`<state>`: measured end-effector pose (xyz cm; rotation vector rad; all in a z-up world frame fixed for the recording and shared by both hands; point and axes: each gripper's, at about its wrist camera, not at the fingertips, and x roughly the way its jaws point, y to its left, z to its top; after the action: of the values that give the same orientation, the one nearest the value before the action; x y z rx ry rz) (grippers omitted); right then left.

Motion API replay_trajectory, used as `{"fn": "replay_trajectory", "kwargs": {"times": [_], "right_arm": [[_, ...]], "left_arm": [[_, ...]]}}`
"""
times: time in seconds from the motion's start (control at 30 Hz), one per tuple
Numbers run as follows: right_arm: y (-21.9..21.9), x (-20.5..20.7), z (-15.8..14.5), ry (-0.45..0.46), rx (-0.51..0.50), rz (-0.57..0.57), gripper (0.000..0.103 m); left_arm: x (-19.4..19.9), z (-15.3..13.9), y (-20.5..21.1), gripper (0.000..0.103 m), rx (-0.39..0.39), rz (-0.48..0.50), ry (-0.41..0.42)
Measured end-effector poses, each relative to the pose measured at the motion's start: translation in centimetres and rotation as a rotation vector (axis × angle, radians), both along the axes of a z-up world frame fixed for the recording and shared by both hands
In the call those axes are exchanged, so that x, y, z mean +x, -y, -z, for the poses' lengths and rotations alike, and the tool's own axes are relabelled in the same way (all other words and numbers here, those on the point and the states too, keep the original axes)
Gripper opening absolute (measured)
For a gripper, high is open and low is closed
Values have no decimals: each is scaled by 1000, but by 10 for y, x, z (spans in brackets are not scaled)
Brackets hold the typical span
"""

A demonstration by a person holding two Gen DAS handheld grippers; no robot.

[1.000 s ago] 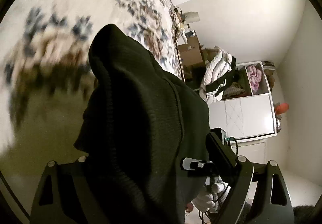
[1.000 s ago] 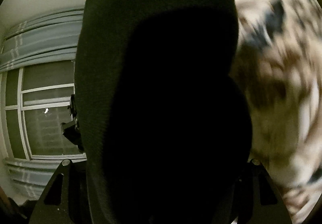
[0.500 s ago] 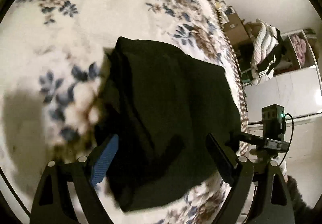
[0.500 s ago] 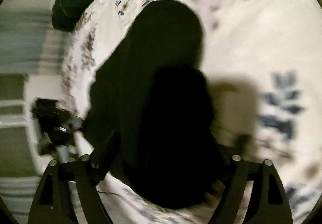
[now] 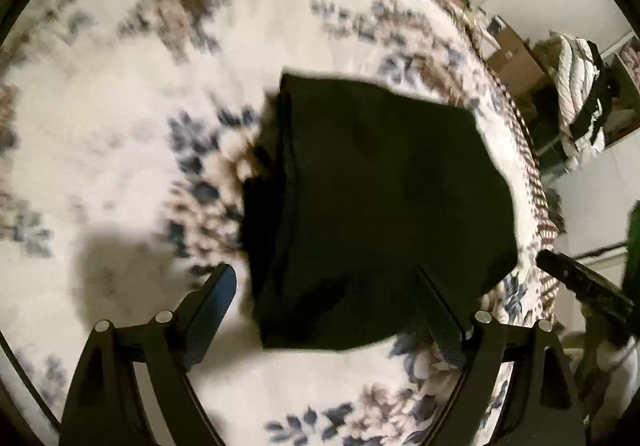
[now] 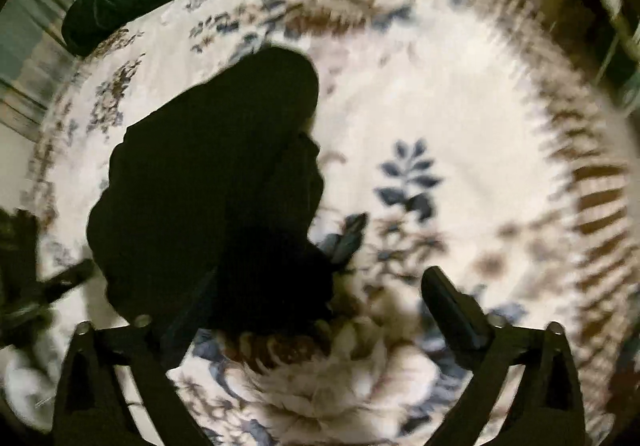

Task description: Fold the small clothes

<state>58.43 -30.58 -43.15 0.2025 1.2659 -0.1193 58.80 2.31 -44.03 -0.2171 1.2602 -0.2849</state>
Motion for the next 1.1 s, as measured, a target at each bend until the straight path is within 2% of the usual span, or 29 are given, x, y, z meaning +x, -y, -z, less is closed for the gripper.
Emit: {"fn": "replay_trajectory", "kwargs": {"times": [0.17,0.5,0.63,0.73,0.9,1.1], "right_arm": [[-22,-56,-81,92,-134,66,103],[-41,-173,-251,262,-230,97,103],[-52,-221,-322,337,-255,84,103],[-58,-250,-362,378,-262,69,103],[-69,-299,-421,435,-238,26,103],[-74,-357,-469,468,-209,-11,103]], "left_arm": [[-44,-80,8,89,172,-41,114],[-136,-228,11,89,202,-7,285],[-173,-275,11,89,207,-11,335],[-208,-314,10,89,221,-32,381],[-257,-356,11,89,285,-91,437],[-308,-394,12,89,278,-138,483]]}}
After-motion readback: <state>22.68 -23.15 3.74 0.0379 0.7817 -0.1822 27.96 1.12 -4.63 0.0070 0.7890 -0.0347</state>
